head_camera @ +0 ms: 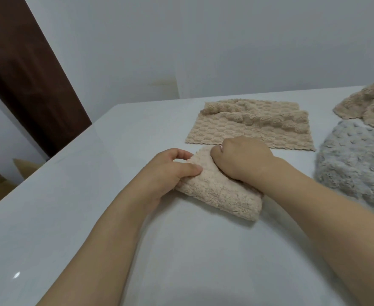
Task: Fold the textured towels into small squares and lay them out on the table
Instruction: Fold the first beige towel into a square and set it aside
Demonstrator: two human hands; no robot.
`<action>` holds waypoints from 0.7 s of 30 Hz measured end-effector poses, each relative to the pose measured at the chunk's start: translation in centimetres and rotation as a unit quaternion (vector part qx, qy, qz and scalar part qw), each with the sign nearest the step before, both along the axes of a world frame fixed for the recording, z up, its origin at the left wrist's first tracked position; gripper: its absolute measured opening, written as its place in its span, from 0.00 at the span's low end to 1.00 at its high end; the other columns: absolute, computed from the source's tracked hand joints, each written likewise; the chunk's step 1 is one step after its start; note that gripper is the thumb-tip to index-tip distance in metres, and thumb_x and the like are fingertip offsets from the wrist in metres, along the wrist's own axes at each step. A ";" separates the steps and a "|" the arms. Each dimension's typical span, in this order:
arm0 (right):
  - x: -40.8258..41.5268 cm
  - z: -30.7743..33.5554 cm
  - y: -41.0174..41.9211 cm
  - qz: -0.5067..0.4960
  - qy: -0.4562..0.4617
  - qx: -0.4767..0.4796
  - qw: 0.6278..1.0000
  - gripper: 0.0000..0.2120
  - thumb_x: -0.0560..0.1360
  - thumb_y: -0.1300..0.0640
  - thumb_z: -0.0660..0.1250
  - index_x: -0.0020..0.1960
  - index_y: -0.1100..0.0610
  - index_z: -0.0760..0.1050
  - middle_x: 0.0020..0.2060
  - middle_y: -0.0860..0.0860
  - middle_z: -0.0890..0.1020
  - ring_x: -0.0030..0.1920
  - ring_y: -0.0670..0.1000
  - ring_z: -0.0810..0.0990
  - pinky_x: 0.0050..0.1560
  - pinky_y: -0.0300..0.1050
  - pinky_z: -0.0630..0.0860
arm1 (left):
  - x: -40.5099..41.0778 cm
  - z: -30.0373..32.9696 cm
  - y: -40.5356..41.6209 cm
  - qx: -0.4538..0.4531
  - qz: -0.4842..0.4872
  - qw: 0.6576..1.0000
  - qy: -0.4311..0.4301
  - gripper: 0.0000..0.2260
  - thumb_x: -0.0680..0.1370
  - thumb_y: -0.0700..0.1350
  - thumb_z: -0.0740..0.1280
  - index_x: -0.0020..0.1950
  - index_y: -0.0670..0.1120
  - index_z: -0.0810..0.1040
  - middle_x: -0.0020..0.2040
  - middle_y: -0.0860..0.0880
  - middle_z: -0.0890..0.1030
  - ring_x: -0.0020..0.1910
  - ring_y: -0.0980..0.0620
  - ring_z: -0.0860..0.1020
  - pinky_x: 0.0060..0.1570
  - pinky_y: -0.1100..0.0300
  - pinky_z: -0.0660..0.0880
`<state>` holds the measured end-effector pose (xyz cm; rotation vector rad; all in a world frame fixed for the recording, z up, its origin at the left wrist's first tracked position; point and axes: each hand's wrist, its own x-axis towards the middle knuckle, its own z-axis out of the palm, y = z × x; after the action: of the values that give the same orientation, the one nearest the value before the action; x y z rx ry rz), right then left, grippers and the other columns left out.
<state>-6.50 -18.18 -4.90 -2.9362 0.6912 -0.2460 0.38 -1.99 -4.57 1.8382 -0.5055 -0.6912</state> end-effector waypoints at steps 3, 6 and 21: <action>0.5 0.3 -0.5 0.003 0.032 0.015 0.999 0.25 0.80 0.39 0.47 0.38 0.56 0.68 0.38 0.53 0.74 0.42 0.55 0.72 0.42 0.47 0.67 | -0.3 -0.1 0.0 0.024 -0.008 0.999 -0.020 0.19 0.65 0.47 0.77 0.54 0.49 0.80 0.46 0.44 0.86 0.43 0.48 0.83 0.50 0.52 0.77; 0.9 0.1 -1.2 0.030 0.010 0.038 0.999 0.19 0.80 0.42 0.53 0.44 0.56 0.70 0.46 0.55 0.79 0.44 0.56 0.74 0.42 0.48 0.69 | -0.3 -0.3 -0.2 0.034 -0.002 0.999 -0.031 0.14 0.71 0.43 0.76 0.54 0.47 0.79 0.46 0.43 0.86 0.41 0.48 0.82 0.48 0.54 0.76; 1.1 -0.8 -2.1 0.062 -0.095 0.058 0.992 0.20 0.82 0.45 0.50 0.39 0.56 0.68 0.39 0.54 0.76 0.42 0.57 0.74 0.40 0.48 0.66 | -0.4 0.1 -0.1 0.035 0.021 0.999 -0.034 0.10 0.74 0.47 0.74 0.49 0.43 0.80 0.40 0.49 0.83 0.34 0.56 0.78 0.33 0.65 0.71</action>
<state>-5.36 -20.25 -5.75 -2.7848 0.4766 -0.4502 -0.05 -2.07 -4.44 1.9378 -0.4906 -0.6277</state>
